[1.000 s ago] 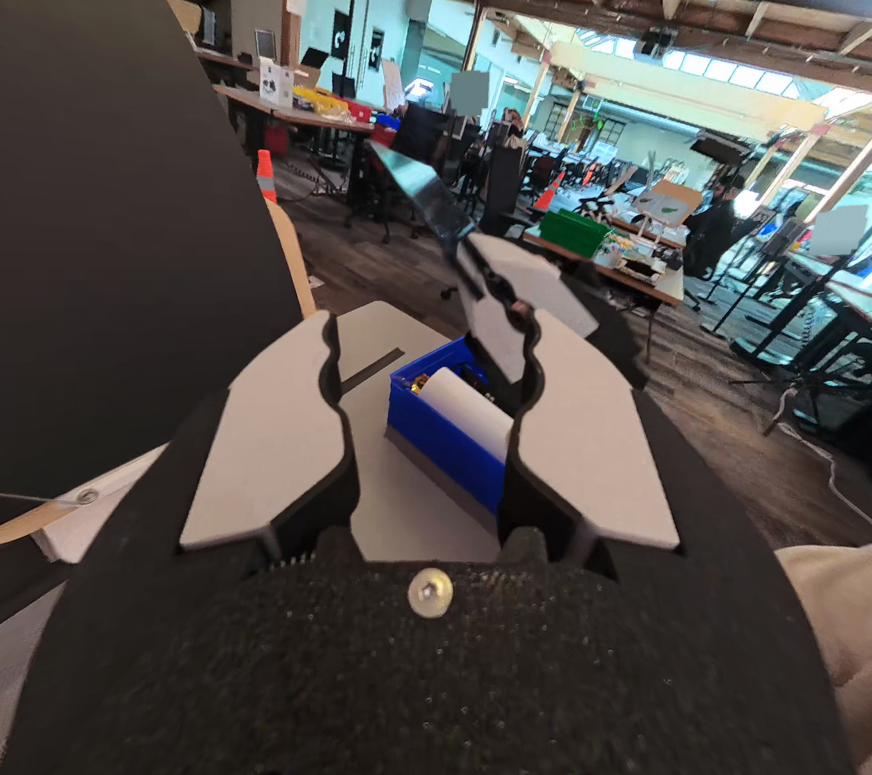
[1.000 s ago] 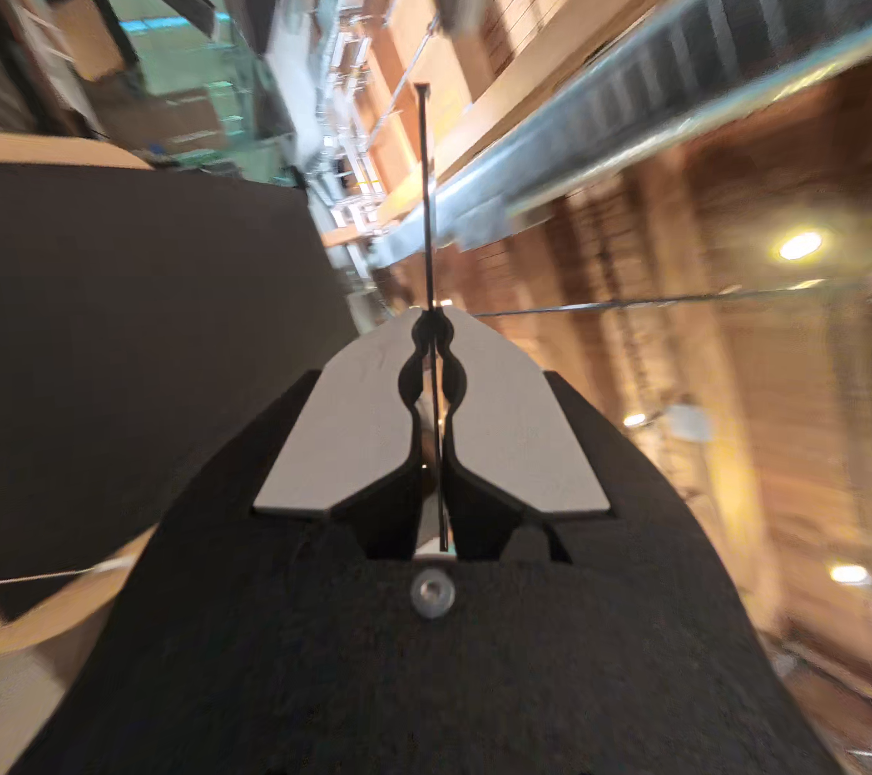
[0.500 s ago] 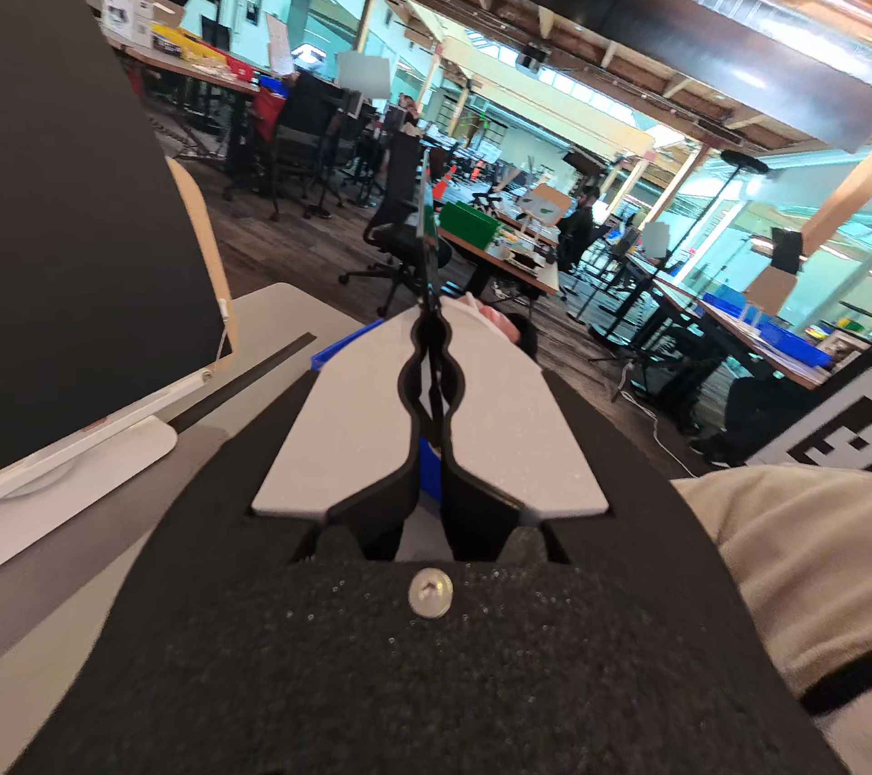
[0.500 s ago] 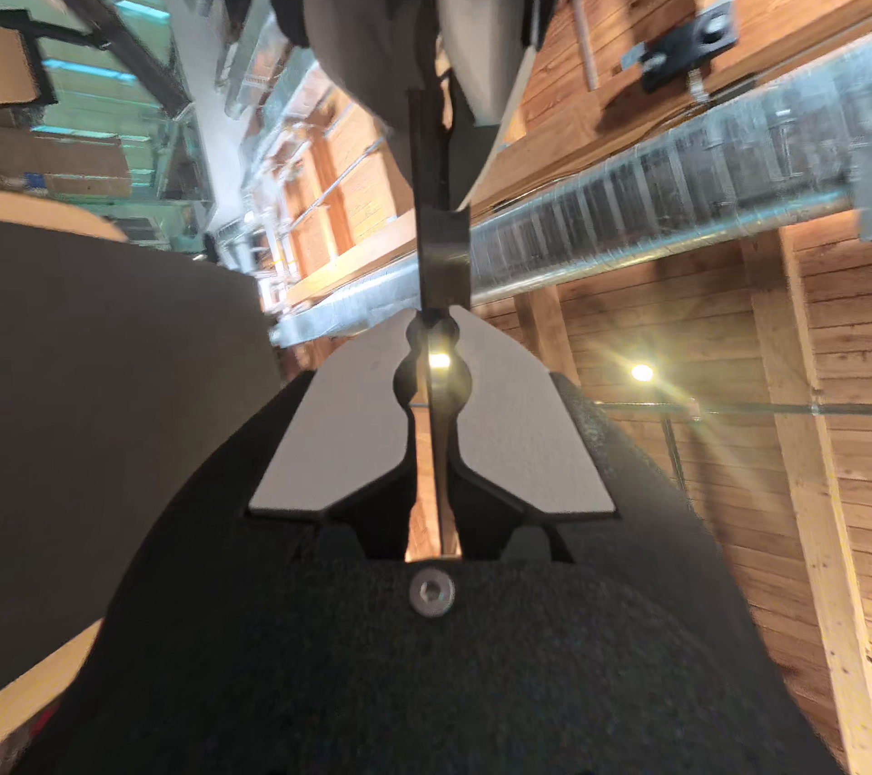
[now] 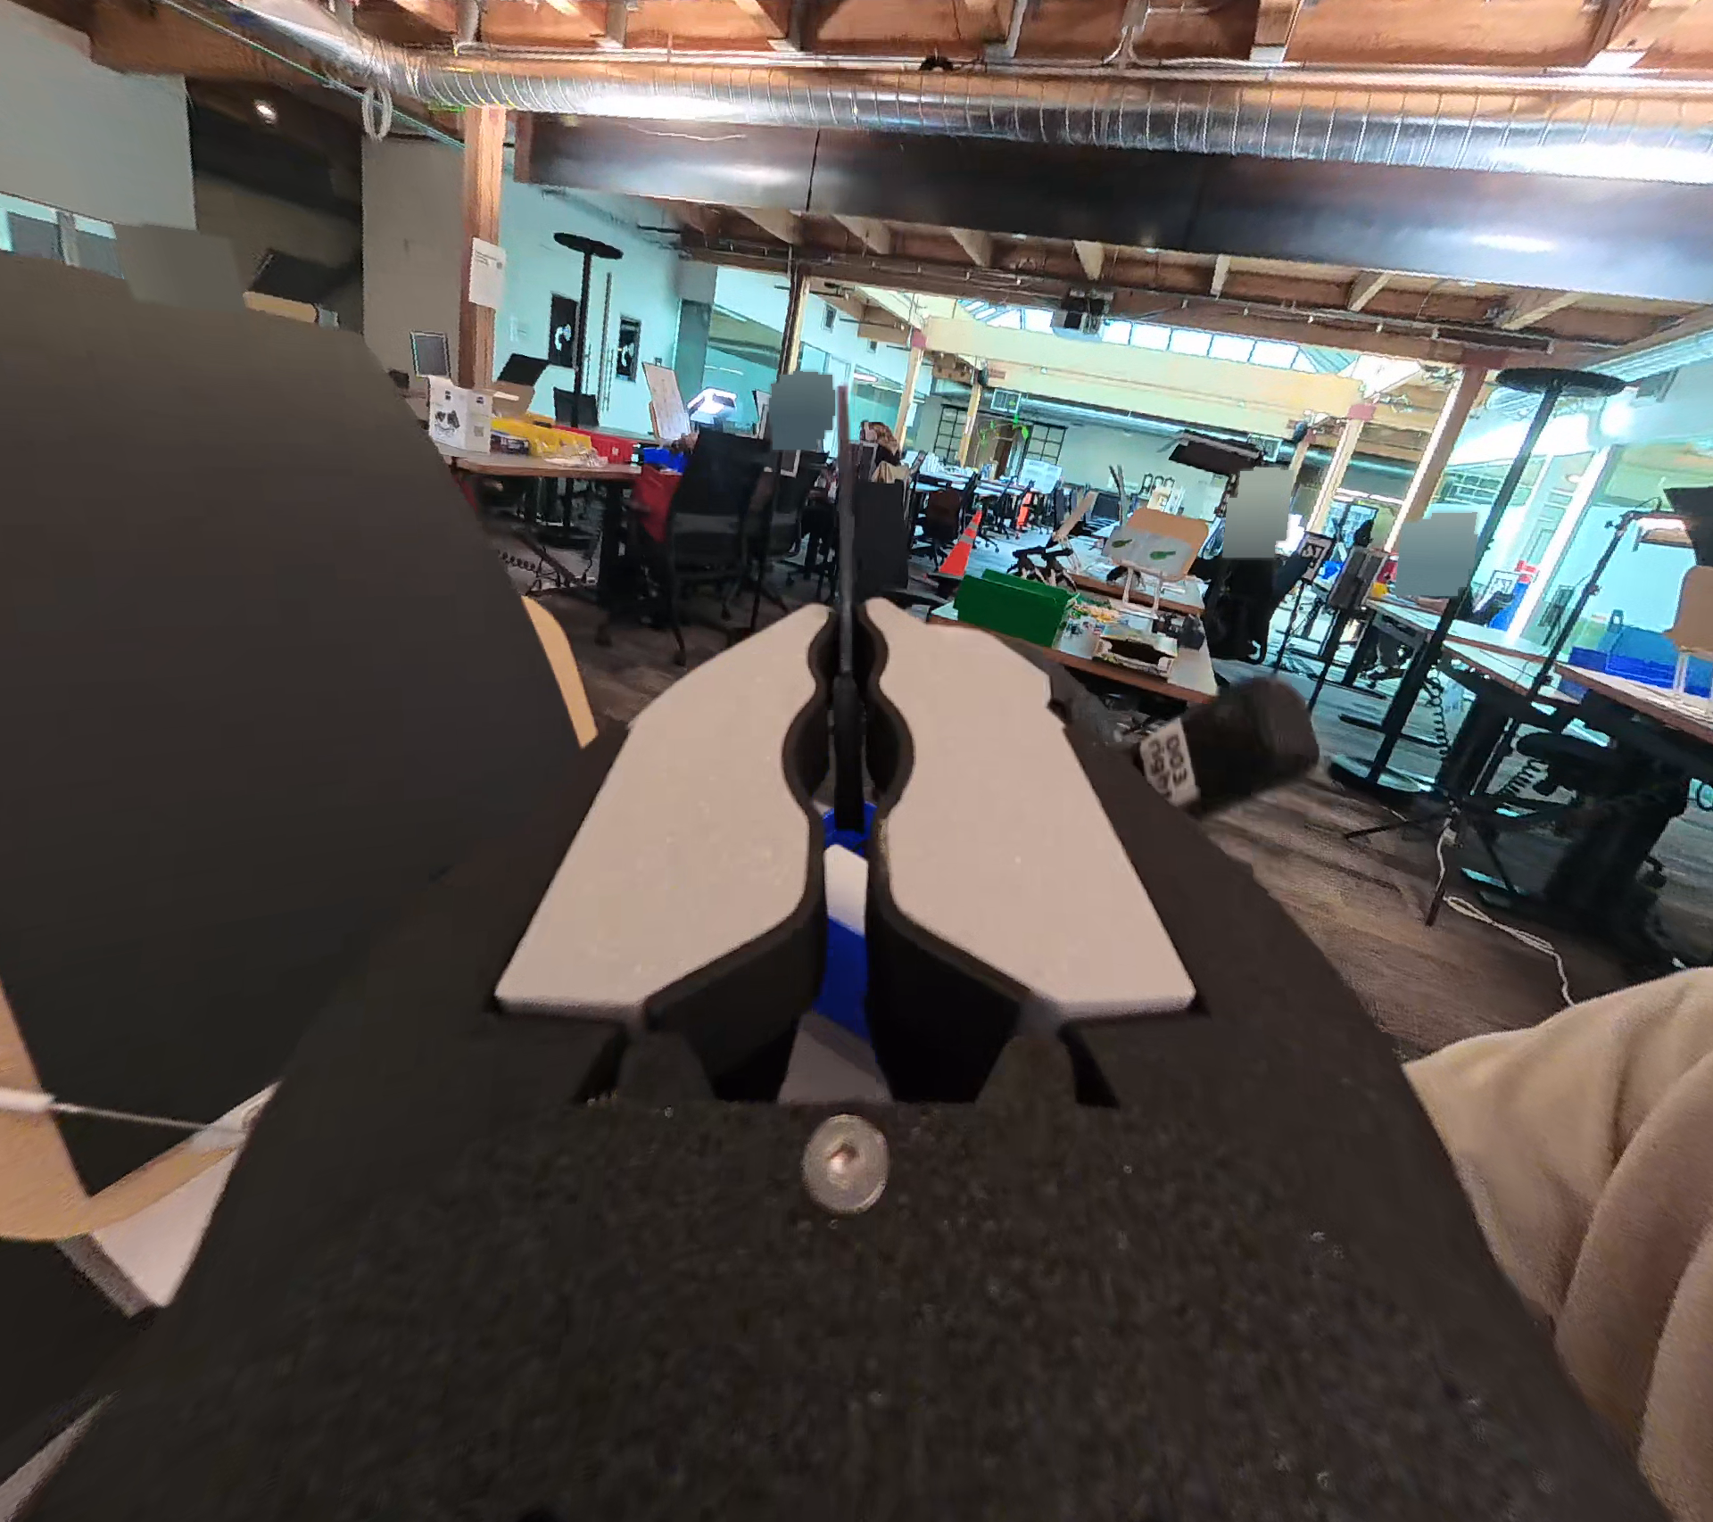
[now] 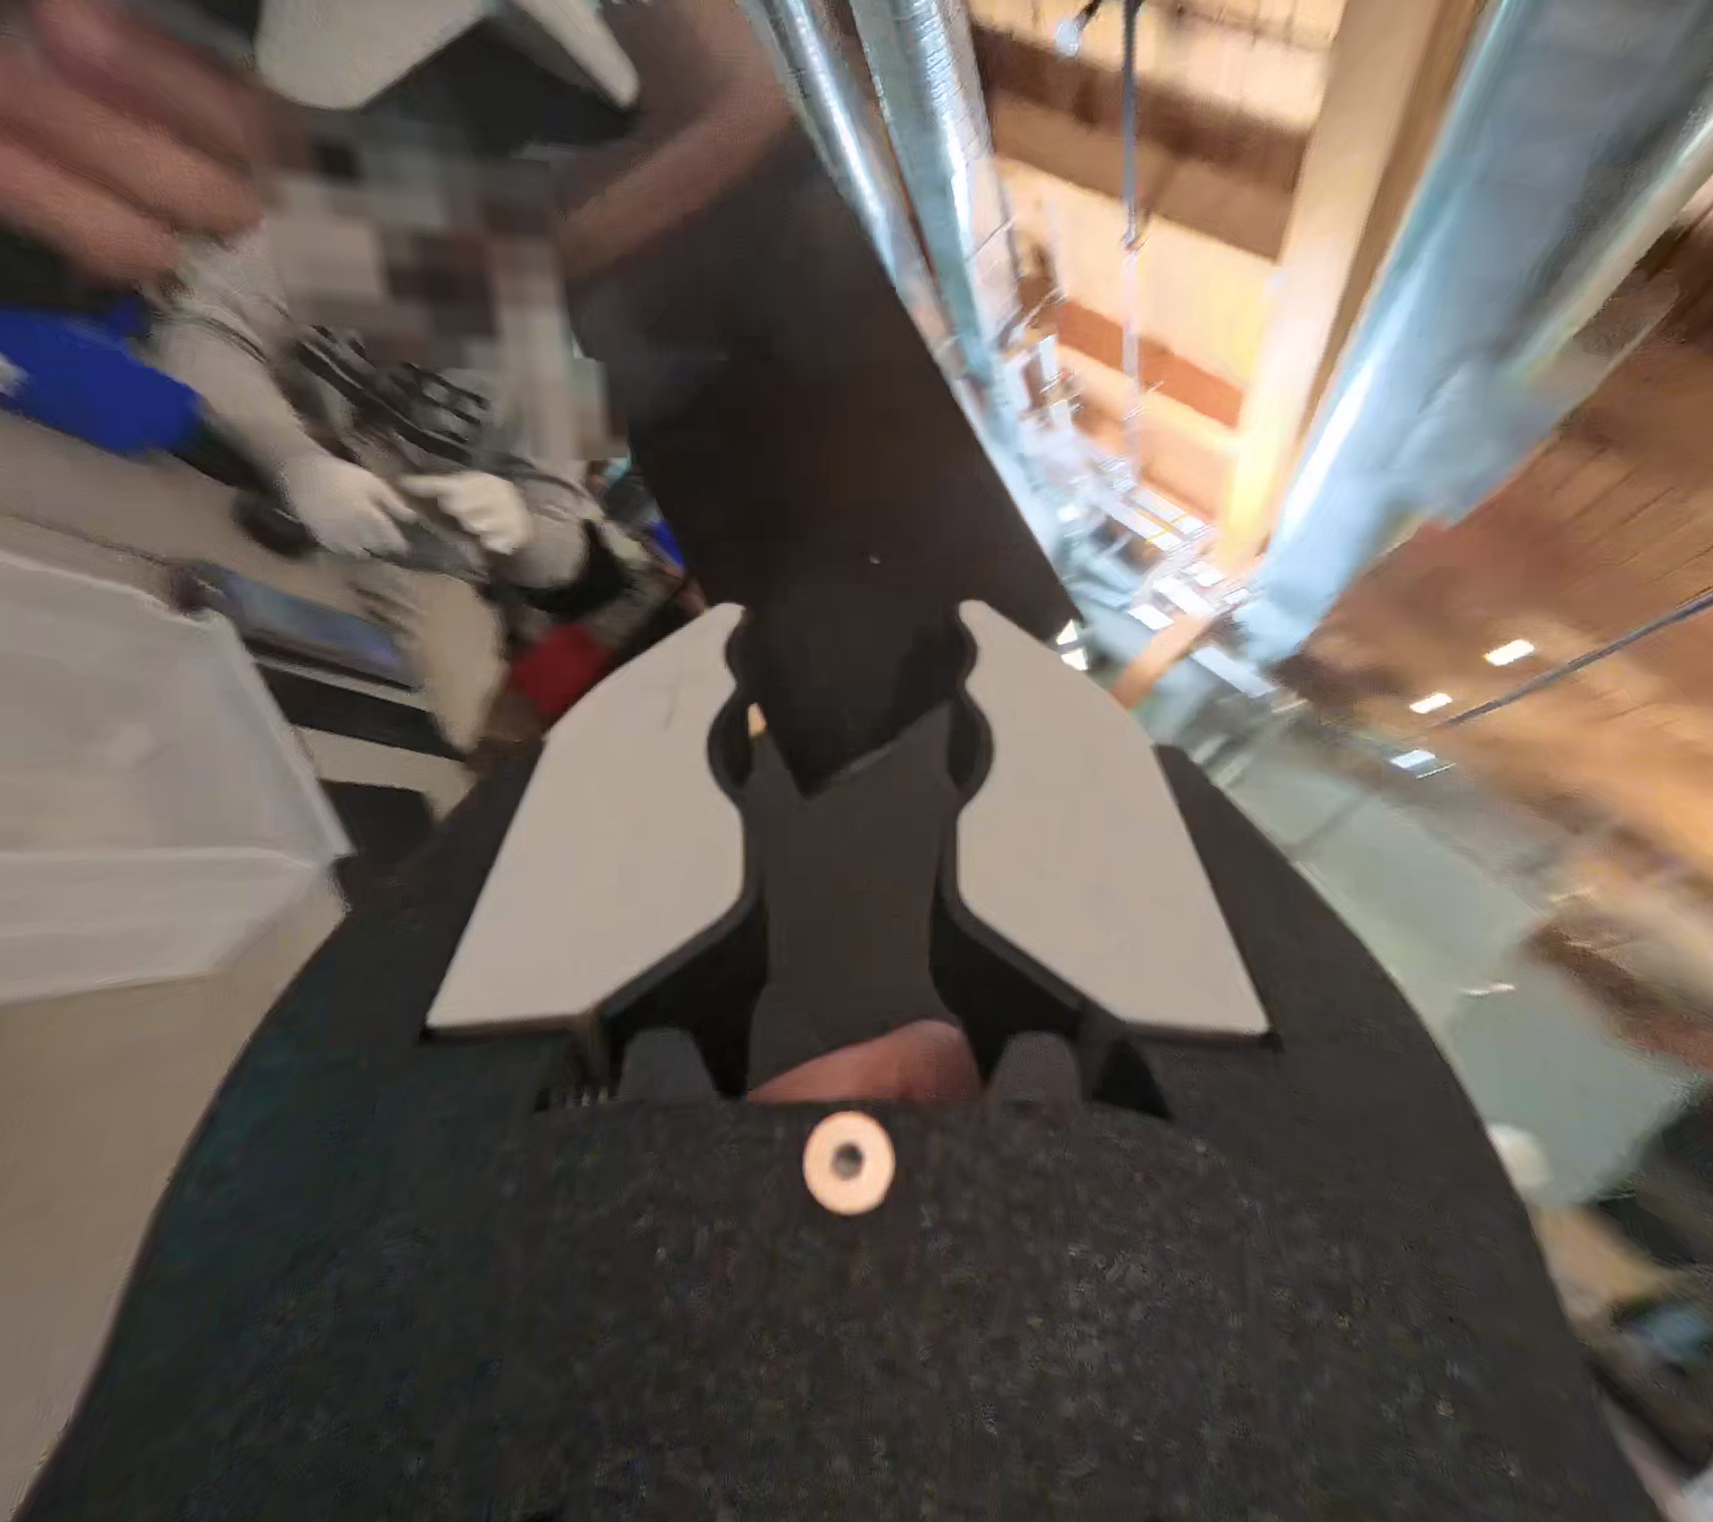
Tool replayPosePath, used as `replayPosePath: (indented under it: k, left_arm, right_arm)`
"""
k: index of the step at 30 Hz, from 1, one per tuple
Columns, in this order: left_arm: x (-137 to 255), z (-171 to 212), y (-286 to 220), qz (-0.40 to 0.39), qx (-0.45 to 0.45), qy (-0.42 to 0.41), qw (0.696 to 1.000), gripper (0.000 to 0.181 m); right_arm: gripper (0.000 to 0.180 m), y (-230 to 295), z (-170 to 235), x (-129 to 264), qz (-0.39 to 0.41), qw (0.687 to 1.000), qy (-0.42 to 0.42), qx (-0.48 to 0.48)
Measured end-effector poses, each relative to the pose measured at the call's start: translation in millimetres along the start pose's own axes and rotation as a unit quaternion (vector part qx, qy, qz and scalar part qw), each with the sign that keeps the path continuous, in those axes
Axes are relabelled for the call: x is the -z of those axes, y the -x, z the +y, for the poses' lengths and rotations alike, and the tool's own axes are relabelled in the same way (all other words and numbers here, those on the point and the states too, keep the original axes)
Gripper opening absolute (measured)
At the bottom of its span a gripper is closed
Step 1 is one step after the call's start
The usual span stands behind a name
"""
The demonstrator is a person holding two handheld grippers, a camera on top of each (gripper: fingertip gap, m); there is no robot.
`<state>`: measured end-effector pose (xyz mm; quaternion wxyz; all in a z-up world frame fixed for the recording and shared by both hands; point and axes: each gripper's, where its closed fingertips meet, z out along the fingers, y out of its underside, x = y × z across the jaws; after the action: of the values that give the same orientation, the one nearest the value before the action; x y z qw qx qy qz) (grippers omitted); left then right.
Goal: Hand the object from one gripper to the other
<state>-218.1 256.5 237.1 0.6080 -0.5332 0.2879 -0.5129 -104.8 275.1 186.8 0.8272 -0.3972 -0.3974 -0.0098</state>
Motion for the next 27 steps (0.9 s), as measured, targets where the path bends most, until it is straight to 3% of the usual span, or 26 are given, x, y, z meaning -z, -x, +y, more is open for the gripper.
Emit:
replayPosePath:
  k: [4,7,9,13,17,20,22,27]
  left_arm:
    - [4,10,1,-0.002,-0.023,0.045,0.999,0.002]
    - [-1,35,-5,0.016,-0.061,0.125,0.990,0.001]
    - [-6,57,-4,0.011,-0.068,0.186,0.980,0.001]
    - [-14,108,-10,0.040,-0.099,0.312,0.944,0.001]
    - [-27,136,-23,0.074,-0.133,0.362,0.920,0.001]
    - [-34,149,-24,0.074,-0.155,0.383,0.907,0.002]
    - [-38,148,-21,0.067,-0.176,0.370,0.910,0.003]
    - [-45,137,0,-0.017,-0.197,0.340,0.919,0.040]
  right_arm:
    - [0.036,2,1,7,-0.106,0.973,-0.006,-0.205]
    - [0.044,23,-7,24,-0.244,0.915,-0.009,-0.322]
    - [0.041,31,-4,31,-0.292,0.886,0.012,-0.361]
    - [0.041,51,10,38,-0.345,0.858,0.070,-0.373]
    - [0.041,76,23,37,-0.372,0.857,0.118,-0.338]
    - [0.006,92,30,42,-0.413,0.847,0.135,-0.307]
    - [0.003,89,32,41,-0.423,0.832,0.144,-0.329]
    - [0.002,76,35,32,-0.395,0.842,0.130,-0.344]
